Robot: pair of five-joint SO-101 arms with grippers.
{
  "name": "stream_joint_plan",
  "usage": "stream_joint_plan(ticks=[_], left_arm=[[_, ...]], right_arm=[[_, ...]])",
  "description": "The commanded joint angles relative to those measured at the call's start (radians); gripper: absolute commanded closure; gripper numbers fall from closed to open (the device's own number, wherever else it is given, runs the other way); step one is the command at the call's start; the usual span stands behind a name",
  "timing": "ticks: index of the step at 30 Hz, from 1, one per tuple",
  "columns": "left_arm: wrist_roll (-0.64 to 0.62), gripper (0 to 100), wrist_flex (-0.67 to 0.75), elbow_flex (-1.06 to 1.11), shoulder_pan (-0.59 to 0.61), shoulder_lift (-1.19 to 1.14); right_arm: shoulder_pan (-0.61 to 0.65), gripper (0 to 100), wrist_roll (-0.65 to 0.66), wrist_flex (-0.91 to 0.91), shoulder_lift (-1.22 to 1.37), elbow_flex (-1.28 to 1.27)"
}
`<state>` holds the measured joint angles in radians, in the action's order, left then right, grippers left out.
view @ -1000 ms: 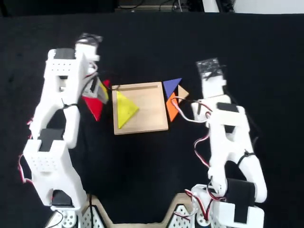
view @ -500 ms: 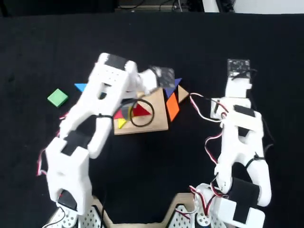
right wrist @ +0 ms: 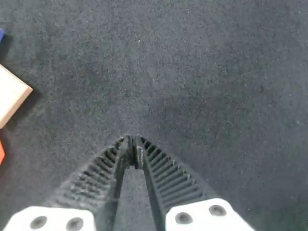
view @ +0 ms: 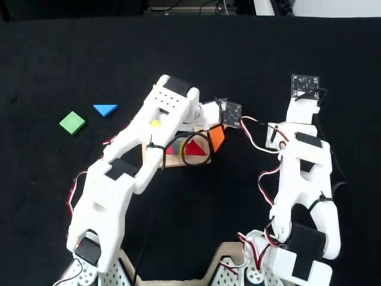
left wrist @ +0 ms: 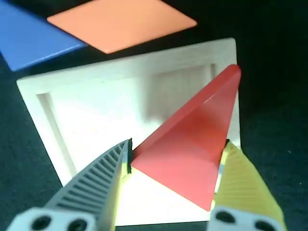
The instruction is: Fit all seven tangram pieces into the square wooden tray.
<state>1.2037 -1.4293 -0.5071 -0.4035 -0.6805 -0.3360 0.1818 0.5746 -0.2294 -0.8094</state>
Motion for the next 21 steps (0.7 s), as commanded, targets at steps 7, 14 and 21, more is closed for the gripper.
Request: stream_joint_plan(ticks=[7,14,21], left_arm=[[-0.069,70,-0.023,-0.070,-0.004,0.012],[-0.071,63,-0.032,-0.110,0.012,0.014],[-0.077,64,-0.037,-0.134,0.047,0.015]], right_arm=[[-0.009,98.7,-0.008,-0.021,-0.004,0.039],[-0.009,98.7,-0.008,-0.021,-0.004,0.039],[-0.009,98.7,-0.011,-0.021,-0.004,0.038]])
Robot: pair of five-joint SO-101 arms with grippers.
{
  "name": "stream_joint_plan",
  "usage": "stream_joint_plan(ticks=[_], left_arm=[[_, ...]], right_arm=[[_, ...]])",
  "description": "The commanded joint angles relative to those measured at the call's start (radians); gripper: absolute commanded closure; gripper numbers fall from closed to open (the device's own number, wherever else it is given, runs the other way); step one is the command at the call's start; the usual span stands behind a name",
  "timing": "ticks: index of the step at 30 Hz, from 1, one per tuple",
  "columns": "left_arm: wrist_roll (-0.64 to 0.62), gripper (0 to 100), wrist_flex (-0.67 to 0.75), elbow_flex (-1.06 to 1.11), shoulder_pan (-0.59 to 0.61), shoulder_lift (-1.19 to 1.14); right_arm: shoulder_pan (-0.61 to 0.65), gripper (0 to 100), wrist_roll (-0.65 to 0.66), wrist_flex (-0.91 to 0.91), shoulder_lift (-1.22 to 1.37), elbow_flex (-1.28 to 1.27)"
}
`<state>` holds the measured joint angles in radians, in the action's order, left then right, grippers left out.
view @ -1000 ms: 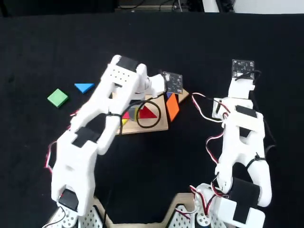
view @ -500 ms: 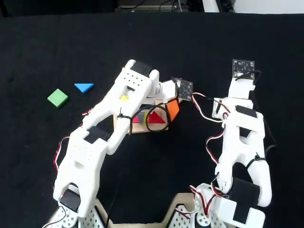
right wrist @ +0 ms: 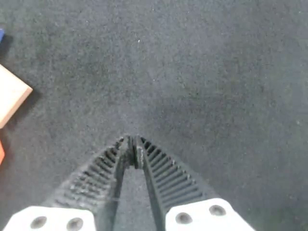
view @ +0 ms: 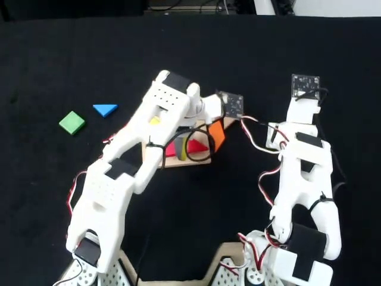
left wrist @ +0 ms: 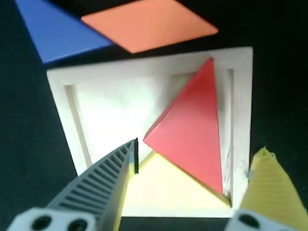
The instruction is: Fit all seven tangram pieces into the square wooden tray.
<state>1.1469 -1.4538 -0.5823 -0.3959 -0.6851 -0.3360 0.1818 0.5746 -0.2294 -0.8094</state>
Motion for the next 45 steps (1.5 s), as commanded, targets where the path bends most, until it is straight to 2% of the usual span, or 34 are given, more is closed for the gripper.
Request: stream_joint_plan(ticks=[1,6,7,11,17,21,27,36,45], left_arm=[[-0.020,64,-0.040,-0.077,0.051,0.028],[-0.025,64,-0.310,-0.271,0.174,0.138],[-0.057,64,-0.308,-0.294,0.216,0.172],[-0.272,64,-0.305,-0.282,0.407,0.310],[-0.577,64,-0.295,-0.064,0.624,0.377],[-0.655,64,-0.167,0.116,0.766,0.405],[-0.720,64,0.100,0.361,0.905,0.450],[-0.830,64,0.350,0.506,0.960,0.448],[-0.936,64,0.465,0.556,0.960,0.446]], right_arm=[[-0.009,98.7,-0.012,-0.021,-0.004,0.038],[0.041,98.8,-0.006,-0.014,-0.015,0.039],[0.075,98.8,0.003,-0.011,-0.016,0.041],[0.236,98.8,0.123,0.107,-0.070,0.067],[0.440,98.8,0.141,0.295,-0.087,0.214],[0.563,98.8,0.141,0.296,-0.024,0.239],[0.626,98.8,0.138,0.282,0.122,0.274],[0.635,98.8,0.141,0.281,0.245,0.331],[0.683,98.8,0.141,0.290,0.257,0.323]])
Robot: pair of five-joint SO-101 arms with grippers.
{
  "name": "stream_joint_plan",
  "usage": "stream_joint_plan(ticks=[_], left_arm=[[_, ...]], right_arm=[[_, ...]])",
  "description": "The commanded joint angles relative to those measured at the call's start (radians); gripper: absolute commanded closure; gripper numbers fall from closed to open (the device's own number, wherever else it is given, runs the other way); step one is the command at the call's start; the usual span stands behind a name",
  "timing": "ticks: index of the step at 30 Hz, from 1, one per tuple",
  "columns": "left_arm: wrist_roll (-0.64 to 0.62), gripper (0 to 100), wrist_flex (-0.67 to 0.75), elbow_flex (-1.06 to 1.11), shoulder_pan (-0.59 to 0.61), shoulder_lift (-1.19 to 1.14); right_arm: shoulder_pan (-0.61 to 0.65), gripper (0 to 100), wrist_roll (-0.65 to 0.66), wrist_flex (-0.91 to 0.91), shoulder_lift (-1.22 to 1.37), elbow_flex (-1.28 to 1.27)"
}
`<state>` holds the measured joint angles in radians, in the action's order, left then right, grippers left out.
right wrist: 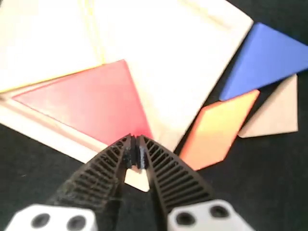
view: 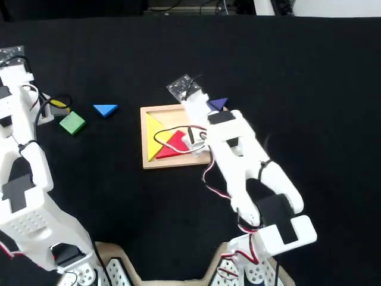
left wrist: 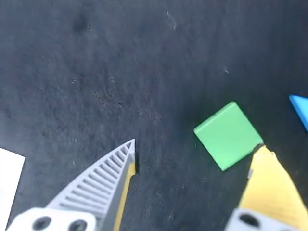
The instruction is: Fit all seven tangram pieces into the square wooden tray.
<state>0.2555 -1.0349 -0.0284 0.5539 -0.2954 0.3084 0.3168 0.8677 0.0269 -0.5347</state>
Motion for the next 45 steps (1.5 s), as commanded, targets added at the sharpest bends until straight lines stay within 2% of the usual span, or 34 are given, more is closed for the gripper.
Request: stream_joint_plan(ticks=[1,6,12,17,21,26,31,33,38,41,43,45], left_arm=[[-0.044,64,0.048,0.002,0.010,0.057],[-0.044,64,0.049,0.001,0.010,0.057],[-0.046,64,0.049,-0.004,0.004,0.057],[-0.107,64,0.051,-0.008,-0.016,0.057],[-0.114,64,0.051,-0.008,-0.018,0.057],[-0.114,64,0.051,-0.008,-0.018,0.057],[-0.115,64,0.051,-0.004,-0.024,0.057],[-0.117,64,0.032,0.012,-0.051,0.057],[-0.236,64,-0.051,0.053,-0.193,0.068],[-0.341,64,-0.080,0.061,-0.269,0.068],[-0.365,64,-0.097,0.061,-0.297,0.068],[-0.368,64,-0.095,0.067,-0.303,0.068]], right_arm=[[0.048,98.8,0.008,-0.003,0.001,0.042],[0.061,98.8,0.008,0.018,-0.035,0.038],[-0.095,98.8,0.005,-0.103,-0.087,0.051],[-0.026,98.8,0.006,-0.098,0.061,0.097],[0.009,98.8,0.041,-0.015,0.163,0.174],[0.008,98.8,0.040,0.057,0.116,0.205],[-0.137,98.8,0.040,0.034,-0.007,0.177],[-0.184,98.8,0.038,-0.008,-0.010,0.145],[-0.146,97.5,0.038,-0.060,0.045,0.088],[-0.149,89.0,-0.008,-0.060,0.093,0.125],[-0.163,83.7,-0.040,-0.058,0.114,0.150],[-0.176,82.8,-0.035,-0.058,0.125,0.173]])
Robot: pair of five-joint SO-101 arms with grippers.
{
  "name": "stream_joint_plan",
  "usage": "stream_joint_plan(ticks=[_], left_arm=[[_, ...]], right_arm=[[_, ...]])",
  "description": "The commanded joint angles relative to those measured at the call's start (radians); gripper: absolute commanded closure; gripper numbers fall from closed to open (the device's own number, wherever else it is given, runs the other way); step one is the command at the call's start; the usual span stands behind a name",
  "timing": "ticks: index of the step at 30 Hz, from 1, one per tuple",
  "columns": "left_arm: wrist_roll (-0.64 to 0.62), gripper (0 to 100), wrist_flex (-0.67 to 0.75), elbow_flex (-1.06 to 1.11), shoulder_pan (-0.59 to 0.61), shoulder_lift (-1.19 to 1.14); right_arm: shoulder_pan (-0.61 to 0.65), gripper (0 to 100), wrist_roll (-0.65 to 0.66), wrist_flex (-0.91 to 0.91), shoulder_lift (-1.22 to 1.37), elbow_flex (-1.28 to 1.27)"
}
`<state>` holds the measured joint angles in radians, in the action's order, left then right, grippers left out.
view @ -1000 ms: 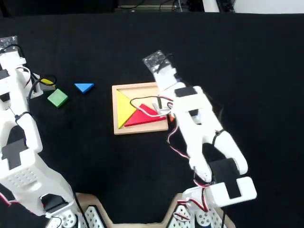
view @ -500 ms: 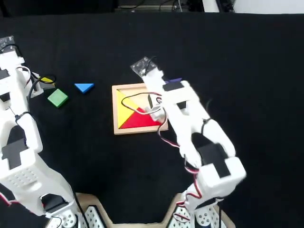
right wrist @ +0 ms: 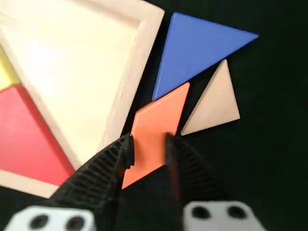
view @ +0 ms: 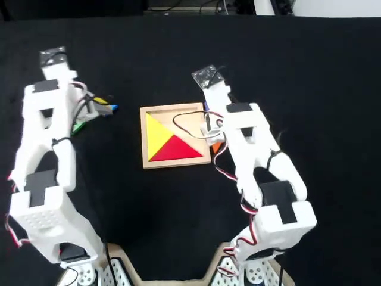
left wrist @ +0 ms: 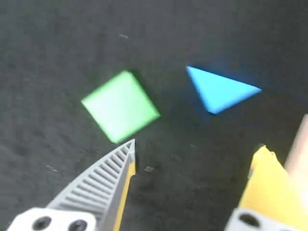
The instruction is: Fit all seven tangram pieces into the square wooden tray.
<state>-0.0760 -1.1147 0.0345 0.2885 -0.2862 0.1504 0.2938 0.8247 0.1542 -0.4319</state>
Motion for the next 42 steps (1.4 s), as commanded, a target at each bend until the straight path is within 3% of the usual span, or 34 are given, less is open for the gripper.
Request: stream_joint_plan(ticks=[1,11,26,31,42], left_arm=[[-0.037,64,-0.008,0.016,-0.036,0.058],[-0.031,64,0.249,0.242,-0.074,0.058],[-0.031,64,0.253,0.251,-0.071,0.058],[-0.031,64,0.252,0.251,-0.071,0.058],[-0.029,64,0.252,0.248,-0.071,0.058]], right_arm=[[-0.021,82.8,-0.014,-0.015,-0.002,0.076],[-0.011,82.8,-0.012,0.018,-0.002,0.084],[0.023,82.9,0.014,0.020,0.108,0.139],[0.020,82.9,0.014,0.121,0.160,0.234],[0.023,82.9,0.015,0.121,-0.031,0.122]])
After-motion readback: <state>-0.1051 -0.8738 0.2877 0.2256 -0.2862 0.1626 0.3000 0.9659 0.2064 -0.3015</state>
